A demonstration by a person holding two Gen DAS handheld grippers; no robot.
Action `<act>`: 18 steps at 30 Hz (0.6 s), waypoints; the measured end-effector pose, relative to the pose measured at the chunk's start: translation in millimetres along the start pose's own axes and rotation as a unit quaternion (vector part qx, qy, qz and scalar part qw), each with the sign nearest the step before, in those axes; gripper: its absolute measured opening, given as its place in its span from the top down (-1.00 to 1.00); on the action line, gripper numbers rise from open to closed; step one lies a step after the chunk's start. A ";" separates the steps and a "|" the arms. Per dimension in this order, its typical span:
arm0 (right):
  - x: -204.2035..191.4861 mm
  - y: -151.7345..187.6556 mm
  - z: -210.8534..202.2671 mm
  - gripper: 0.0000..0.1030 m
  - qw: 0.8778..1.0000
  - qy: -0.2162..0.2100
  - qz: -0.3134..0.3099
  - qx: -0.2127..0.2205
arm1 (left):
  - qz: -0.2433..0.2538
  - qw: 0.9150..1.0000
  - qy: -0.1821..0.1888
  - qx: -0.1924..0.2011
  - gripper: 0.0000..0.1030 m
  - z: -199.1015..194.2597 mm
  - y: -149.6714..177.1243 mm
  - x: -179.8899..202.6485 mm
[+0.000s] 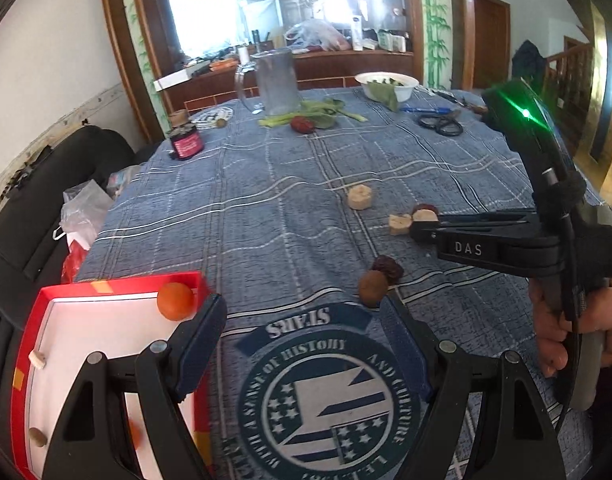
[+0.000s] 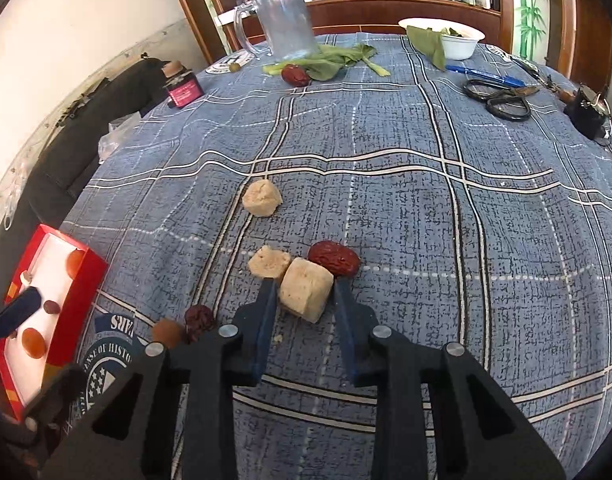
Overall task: Organize fruits
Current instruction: 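Grasp a beige cube with the right tool while the left tool reaches toward a brown round fruit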
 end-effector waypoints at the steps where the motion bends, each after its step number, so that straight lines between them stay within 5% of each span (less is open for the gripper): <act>1: 2.1 0.1 -1.3 0.40 1.000 -0.006 0.005 -0.001 | 0.003 1.000 0.003 -0.004 -0.53 2.3 -1.3 3.9; 7: 27.0 -6.8 -30.3 0.41 0.997 -0.031 0.052 0.043 | 0.024 1.000 0.009 -0.014 -0.49 13.1 -9.9 22.9; 18: 41.7 -7.5 -37.5 0.41 0.993 -0.051 0.094 0.047 | 0.029 0.998 0.019 -0.052 0.15 44.1 -14.4 32.8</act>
Point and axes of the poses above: each gripper's, at about its wrist camera, not at the fingertips, and z roughly the way its jaws point, x to its right, y to its underside, the point moved 5 cm from there along z, roughly the way its jaws point, and after that the axes turned 7 degrees about -x, right-handed, at the moved point
